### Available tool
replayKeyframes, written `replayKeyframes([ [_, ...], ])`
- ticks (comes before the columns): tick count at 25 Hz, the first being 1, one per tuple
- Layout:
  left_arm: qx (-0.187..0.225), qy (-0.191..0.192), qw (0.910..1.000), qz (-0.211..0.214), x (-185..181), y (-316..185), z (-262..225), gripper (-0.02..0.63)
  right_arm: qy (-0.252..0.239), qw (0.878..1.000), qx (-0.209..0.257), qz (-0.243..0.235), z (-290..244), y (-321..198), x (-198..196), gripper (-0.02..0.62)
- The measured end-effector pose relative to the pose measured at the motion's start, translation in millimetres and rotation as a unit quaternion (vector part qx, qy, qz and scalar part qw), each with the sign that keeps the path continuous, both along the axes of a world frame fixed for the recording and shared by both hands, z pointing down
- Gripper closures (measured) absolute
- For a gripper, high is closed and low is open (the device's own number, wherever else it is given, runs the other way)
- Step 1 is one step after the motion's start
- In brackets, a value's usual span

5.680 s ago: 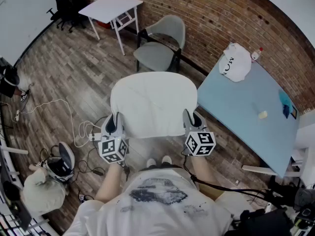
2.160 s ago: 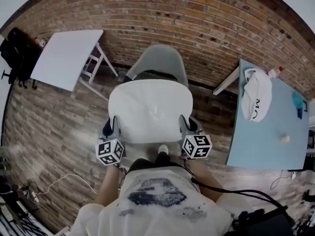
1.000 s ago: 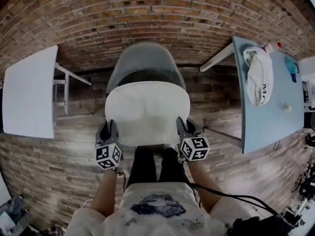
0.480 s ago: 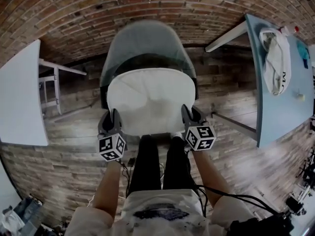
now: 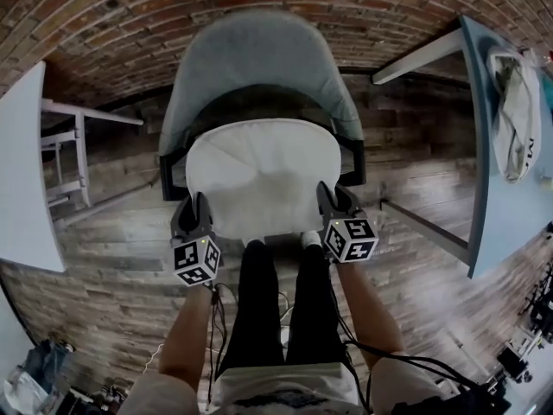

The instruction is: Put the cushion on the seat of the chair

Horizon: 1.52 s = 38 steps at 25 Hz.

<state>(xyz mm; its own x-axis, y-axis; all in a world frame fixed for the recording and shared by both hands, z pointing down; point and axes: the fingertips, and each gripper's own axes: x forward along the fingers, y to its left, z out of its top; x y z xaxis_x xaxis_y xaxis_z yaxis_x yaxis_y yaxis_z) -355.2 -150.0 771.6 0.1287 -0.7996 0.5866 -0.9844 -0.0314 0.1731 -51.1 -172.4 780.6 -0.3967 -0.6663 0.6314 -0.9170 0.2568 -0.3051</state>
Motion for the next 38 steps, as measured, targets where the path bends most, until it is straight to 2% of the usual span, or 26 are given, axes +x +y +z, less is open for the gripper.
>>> replayKeyframes([
  [7,-0.010,-0.007,0.9999,-0.008,-4.0,-0.2,48.2,0.552,-0.003,1.000,-0.015,0.005,53.3,0.3,-2.0,0.545],
  [15,-0.031,-0.011,0.9994,-0.006,0.0,6.6,91.8,0.552,0.007,1.000,-0.031,-0.001,91.1,4.7,3.7,0.543],
  [23,-0.052,-0.042,0.9977,-0.010,-6.9,10.6,131.7,0.548,0.016,0.999,-0.042,0.017,129.3,6.6,18.0,0.534],
  [31,-0.076,-0.062,0.9952,-0.003,-10.6,14.7,165.3,0.542,0.018,0.998,-0.051,0.022,150.4,7.1,23.9,0.526],
  [38,-0.075,-0.074,0.9944,-0.004,-11.4,14.1,171.5,0.541,0.017,0.998,-0.049,0.027,157.4,6.4,23.8,0.522],
])
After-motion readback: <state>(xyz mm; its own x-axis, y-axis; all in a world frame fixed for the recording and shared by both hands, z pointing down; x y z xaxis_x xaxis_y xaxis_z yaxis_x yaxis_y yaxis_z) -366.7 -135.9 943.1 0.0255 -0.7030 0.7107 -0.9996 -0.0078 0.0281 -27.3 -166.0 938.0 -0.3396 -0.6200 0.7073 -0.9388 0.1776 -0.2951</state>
